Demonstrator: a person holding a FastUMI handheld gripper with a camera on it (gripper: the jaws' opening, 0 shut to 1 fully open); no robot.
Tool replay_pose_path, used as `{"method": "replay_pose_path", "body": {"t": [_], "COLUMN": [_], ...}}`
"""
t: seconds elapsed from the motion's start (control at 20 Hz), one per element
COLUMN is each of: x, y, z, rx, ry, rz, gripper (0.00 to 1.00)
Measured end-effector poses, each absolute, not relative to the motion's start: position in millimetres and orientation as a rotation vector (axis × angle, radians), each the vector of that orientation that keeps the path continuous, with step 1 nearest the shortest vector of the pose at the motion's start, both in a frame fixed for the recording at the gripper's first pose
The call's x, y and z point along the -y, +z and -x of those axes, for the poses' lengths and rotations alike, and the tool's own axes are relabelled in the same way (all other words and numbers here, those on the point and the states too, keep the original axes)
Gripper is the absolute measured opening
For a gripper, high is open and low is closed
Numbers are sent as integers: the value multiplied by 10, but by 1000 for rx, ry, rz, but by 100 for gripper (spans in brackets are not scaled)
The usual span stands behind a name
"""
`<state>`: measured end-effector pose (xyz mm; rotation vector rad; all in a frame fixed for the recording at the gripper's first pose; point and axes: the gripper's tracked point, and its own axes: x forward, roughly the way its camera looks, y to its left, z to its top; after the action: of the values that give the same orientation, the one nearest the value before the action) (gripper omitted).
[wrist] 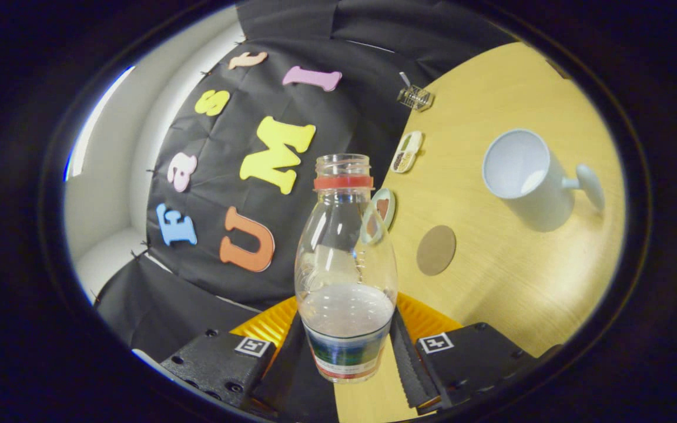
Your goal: Take the bottle from table, then pour the juice into the cup, finally place the bottle on the coaster
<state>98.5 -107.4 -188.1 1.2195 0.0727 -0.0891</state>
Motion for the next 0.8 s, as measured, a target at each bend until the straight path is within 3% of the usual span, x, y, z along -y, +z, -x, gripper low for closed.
{"method": "replay_pose_path", "body": {"t": [0.8], "x": [1305], "y": [-1871], "z": [-1020], "rx": [-6], "ry": [-36], "rz": [-1590], "gripper": [76]}}
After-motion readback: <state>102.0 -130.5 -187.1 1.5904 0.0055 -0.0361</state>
